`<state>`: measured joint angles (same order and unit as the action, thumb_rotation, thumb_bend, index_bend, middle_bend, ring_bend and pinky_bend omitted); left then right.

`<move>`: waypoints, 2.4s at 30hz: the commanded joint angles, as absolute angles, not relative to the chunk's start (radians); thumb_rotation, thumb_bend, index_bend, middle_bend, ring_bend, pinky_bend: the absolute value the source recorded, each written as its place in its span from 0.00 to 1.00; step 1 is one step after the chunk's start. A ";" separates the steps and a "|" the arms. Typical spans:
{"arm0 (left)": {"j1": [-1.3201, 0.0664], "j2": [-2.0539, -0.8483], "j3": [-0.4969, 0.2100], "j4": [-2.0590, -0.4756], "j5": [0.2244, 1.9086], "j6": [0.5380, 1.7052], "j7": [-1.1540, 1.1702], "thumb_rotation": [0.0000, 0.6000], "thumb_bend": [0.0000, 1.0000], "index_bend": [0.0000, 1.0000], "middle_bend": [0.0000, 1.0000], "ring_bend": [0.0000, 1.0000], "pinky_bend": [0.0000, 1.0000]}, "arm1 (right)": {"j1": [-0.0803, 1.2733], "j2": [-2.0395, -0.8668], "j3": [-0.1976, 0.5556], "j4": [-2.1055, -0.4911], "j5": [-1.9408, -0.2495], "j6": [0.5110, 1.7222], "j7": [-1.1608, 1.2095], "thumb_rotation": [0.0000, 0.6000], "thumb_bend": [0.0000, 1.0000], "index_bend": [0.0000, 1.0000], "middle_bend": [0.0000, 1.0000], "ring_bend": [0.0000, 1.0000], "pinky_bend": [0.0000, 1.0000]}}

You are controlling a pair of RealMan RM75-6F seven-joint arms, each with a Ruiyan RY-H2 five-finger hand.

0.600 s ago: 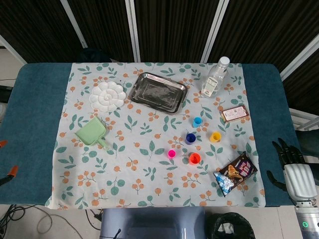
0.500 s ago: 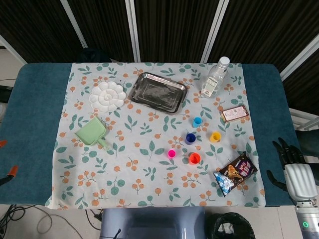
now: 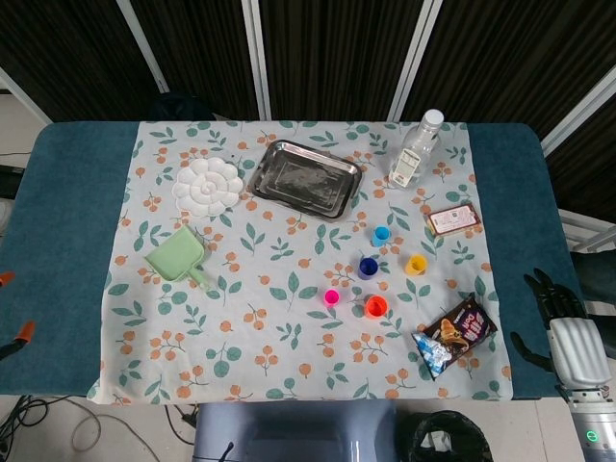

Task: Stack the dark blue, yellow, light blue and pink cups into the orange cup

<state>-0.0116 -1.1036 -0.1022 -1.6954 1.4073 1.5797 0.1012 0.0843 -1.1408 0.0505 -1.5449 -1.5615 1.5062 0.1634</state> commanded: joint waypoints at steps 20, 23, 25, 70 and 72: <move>-0.007 -1.104 -0.108 -1.703 1.396 1.588 0.097 1.00 0.22 0.22 0.12 0.00 0.00 | 0.089 -1.118 0.055 -1.567 -1.554 1.496 0.199 1.00 0.39 0.07 0.01 0.15 0.13; -0.007 -1.103 -0.111 -1.704 1.393 1.589 0.093 1.00 0.22 0.22 0.12 0.00 0.00 | 0.118 -1.083 0.071 -1.583 -1.550 1.462 0.193 1.00 0.39 0.07 0.01 0.15 0.13; -0.007 -1.101 -0.110 -1.705 1.393 1.588 0.093 1.00 0.22 0.22 0.12 0.00 0.00 | 0.156 -1.037 0.092 -1.612 -1.531 1.406 0.203 1.00 0.39 0.07 0.01 0.15 0.13; -0.008 -1.108 -0.108 -1.698 1.391 1.585 0.110 1.00 0.22 0.22 0.12 0.00 0.00 | 0.852 -1.198 0.181 -1.834 -0.801 0.894 -0.573 1.00 0.39 0.25 0.00 0.05 0.06; -0.008 -1.108 -0.109 -1.699 1.389 1.585 0.109 1.00 0.22 0.22 0.12 0.00 0.00 | 0.867 -1.216 0.172 -1.824 -0.785 0.890 -0.589 1.00 0.39 0.25 0.00 0.05 0.06</move>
<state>-0.0078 -1.1079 -0.1092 -1.6987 1.3893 1.5854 0.1087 0.8544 -1.2032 0.1813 -1.8332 -0.7960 0.8915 -0.5764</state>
